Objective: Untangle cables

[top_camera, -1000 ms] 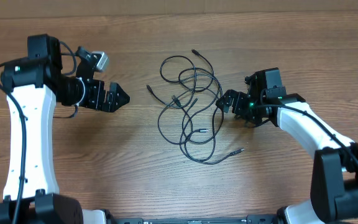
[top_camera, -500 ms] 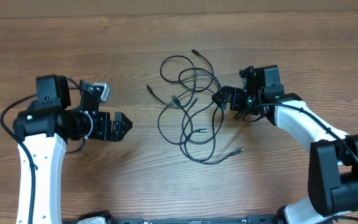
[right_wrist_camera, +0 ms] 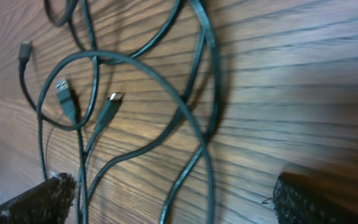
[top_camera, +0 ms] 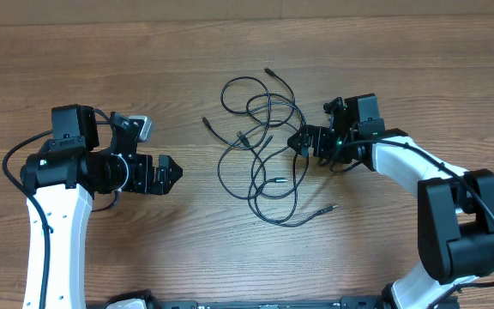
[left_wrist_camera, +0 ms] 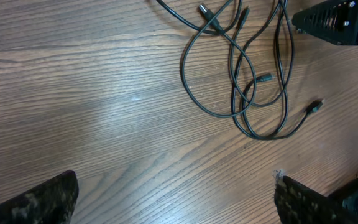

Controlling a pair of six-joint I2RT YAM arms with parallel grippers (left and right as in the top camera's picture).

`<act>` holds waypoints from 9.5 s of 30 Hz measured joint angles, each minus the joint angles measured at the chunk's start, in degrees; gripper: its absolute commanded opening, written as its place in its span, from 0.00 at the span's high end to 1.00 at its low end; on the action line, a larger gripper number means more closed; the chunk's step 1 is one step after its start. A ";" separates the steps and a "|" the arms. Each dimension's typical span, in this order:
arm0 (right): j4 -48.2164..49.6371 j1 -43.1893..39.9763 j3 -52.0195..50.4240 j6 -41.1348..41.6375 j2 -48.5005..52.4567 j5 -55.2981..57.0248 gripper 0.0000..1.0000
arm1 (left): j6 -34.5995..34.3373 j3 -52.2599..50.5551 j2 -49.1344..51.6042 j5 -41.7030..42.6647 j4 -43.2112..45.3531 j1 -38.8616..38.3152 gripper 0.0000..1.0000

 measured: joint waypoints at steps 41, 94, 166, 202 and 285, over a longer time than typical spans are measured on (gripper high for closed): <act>-4.13 5.07 3.76 2.67 2.36 -7.21 0.95 | 0.00 0.00 0.00 -0.48 0.00 0.00 0.00; -3.65 7.72 3.82 -5.68 2.43 -4.57 0.37 | 0.00 0.00 0.00 -0.48 0.00 0.00 0.00; -36.63 13.97 62.31 -6.97 -31.65 55.95 0.96 | 0.00 -0.02 0.00 -0.68 0.02 0.00 0.00; -68.59 -60.89 62.40 13.75 0.61 49.66 0.96 | 0.00 -0.02 0.00 -0.68 0.02 0.00 0.00; -51.19 -27.04 28.04 -25.09 -17.31 -7.23 0.00 | 0.00 -0.02 0.00 -0.68 0.15 0.00 0.00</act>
